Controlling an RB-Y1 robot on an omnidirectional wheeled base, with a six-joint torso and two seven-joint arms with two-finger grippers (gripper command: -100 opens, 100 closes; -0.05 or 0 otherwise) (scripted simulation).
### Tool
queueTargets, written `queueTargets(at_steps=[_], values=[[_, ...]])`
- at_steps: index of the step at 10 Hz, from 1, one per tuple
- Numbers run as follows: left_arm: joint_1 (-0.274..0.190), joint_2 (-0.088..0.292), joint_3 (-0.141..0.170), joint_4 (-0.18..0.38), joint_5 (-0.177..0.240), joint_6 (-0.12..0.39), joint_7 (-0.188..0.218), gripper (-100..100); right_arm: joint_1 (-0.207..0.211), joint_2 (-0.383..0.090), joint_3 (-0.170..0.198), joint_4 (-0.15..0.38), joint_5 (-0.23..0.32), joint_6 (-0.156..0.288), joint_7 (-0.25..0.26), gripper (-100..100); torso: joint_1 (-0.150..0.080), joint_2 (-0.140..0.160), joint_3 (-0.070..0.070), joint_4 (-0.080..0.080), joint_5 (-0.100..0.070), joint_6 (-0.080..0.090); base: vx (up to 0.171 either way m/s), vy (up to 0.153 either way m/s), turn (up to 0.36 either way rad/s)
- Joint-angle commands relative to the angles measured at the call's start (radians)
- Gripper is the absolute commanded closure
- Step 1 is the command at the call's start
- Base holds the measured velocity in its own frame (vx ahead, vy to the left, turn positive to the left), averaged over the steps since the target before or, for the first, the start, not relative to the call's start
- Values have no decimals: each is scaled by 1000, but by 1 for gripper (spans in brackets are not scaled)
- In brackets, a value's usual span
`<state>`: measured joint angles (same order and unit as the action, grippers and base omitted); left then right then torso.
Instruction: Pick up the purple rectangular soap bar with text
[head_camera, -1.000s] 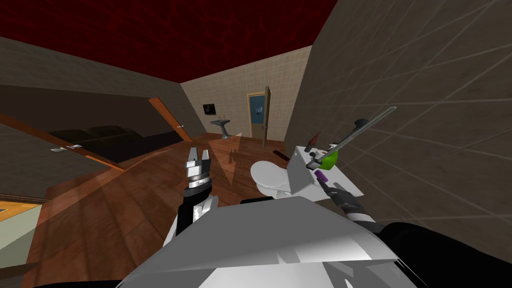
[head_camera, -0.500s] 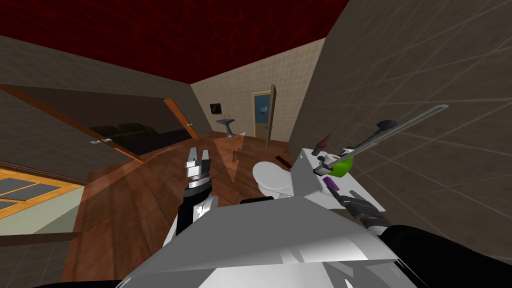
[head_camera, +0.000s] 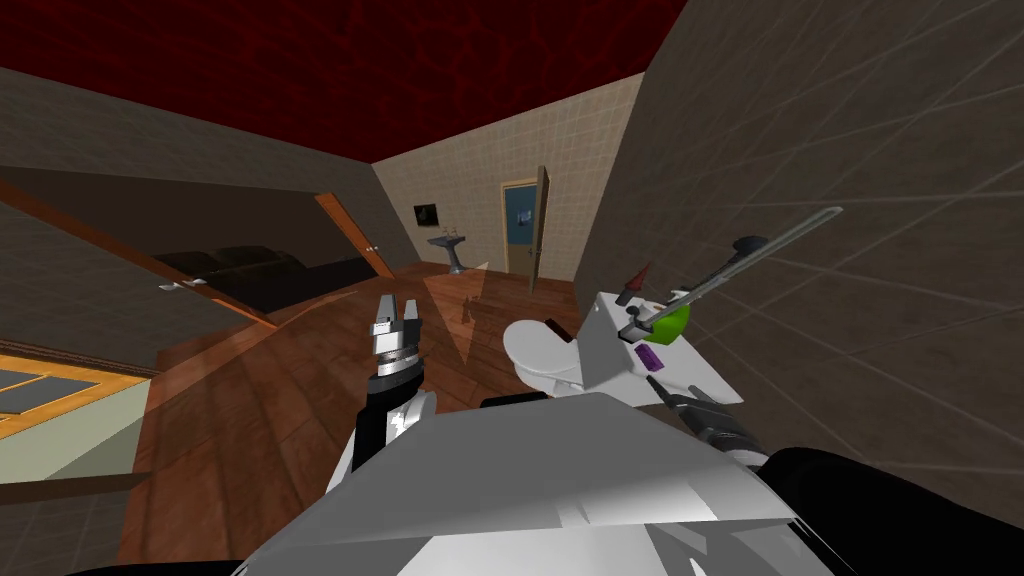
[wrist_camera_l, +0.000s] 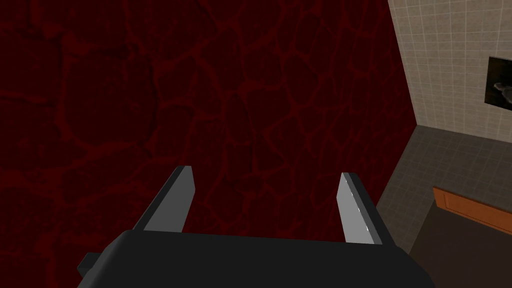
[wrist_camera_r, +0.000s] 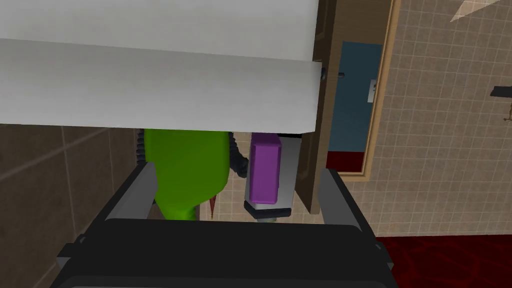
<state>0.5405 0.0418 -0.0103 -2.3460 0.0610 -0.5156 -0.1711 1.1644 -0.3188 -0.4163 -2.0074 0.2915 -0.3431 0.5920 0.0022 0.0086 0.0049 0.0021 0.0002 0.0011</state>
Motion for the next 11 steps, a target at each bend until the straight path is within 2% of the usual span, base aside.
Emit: queueTargets(at_steps=[1, 2, 4, 5, 6, 8, 10, 11], values=[[0, 0, 0, 0, 0, 0, 0, 0, -50, -9, 31, 50, 13, 18, -23, -100, 0, 0, 0, 0, 0, 0, -98, 10, 26], [0, 0, 0, 0, 0, 0, 0, 0, -88, -9, 31, 75, 13, 18, -23, -100, 0, -2, -1, 0, 0, 0, -42, 2, 17], [0, 0, 0, 0, 0, 0, 0, 0, -140, -9, 31, 75, 13, 18, -23, -100, -1, -8, -4, -2, 0, 0, 6, 0, -2], [0, 0, 0, 0, 0, 0, 0, 0, -171, -39, 80, 126, 63, 62, -72, -100, -1, -9, -5, -2, 0, 0, -128, -11, -225], [0, 0, 0, 0, 0, 0, 0, 0, -214, -39, 107, 171, 75, 63, -91, -100, -1, -3, -2, -1, 0, 1, -157, 22, -99], [0, 0, 0, 0, 0, 0, 0, 0, -270, -39, 120, 209, 75, 63, -93, -100, 0, -2, -1, 0, 0, 0, -56, 7, 14], [0, 0, 0, 0, 0, 0, 0, 0, -328, -39, 120, 209, 75, 63, -93, -100, -1, -8, -5, -2, 0, 0, 9, -6, 0], [0, 0, 0, 0, 0, 0, 0, 0, -359, -69, 168, 260, 124, 107, -145, -100, -1, -10, -5, -2, 0, 0, -134, -10, -198]])
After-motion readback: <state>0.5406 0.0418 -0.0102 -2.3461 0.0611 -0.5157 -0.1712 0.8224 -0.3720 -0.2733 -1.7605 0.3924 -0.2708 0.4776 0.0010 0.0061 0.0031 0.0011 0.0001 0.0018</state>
